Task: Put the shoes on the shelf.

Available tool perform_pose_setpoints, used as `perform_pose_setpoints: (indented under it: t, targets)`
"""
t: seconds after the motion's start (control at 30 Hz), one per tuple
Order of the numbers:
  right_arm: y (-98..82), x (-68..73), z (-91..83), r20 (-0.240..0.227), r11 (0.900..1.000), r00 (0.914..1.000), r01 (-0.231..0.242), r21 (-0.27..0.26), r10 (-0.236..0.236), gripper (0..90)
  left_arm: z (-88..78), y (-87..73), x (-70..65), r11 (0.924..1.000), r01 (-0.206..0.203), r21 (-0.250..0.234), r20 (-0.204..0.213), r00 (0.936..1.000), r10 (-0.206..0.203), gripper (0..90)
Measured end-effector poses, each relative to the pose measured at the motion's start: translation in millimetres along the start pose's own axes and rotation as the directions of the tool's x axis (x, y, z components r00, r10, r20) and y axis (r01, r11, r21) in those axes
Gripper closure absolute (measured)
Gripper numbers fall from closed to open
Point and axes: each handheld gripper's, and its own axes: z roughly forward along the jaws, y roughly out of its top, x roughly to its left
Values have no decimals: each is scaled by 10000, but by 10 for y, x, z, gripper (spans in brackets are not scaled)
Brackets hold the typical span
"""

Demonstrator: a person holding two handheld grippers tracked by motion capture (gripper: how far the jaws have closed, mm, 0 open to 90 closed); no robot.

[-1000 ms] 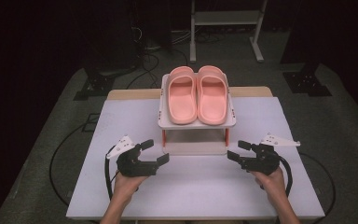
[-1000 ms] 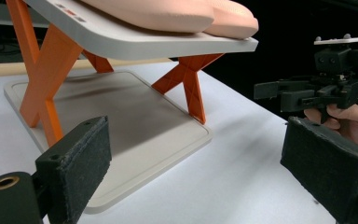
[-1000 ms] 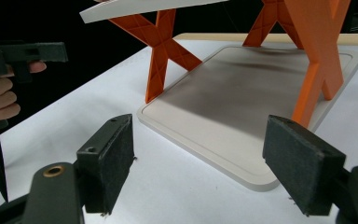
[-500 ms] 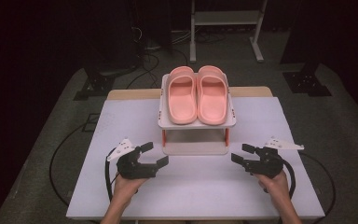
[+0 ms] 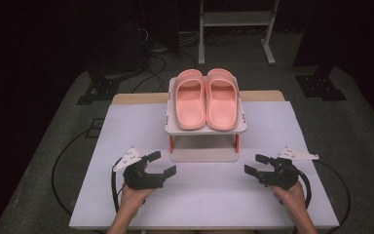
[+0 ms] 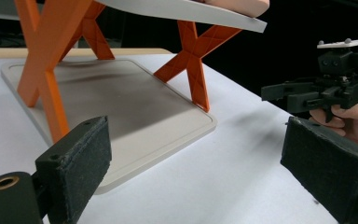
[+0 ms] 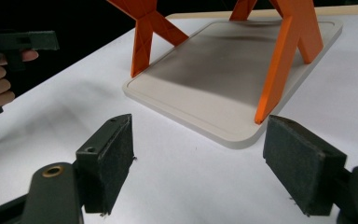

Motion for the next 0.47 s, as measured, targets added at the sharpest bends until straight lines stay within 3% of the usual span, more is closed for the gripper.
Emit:
perform_pose_setpoints:
  t: [0.23,0.47]
  targets:
    - [-66,-19,-98,-39,10000,10000,-79,-36,78,246,-81,-68,22,10000,63,-9,-14,10000,-63,82]
    - [-351,-81,-258,-11,9994,9995,-324,-112,324,236,-225,-273,-4,10000,-15,8,-347,9994,15,82]
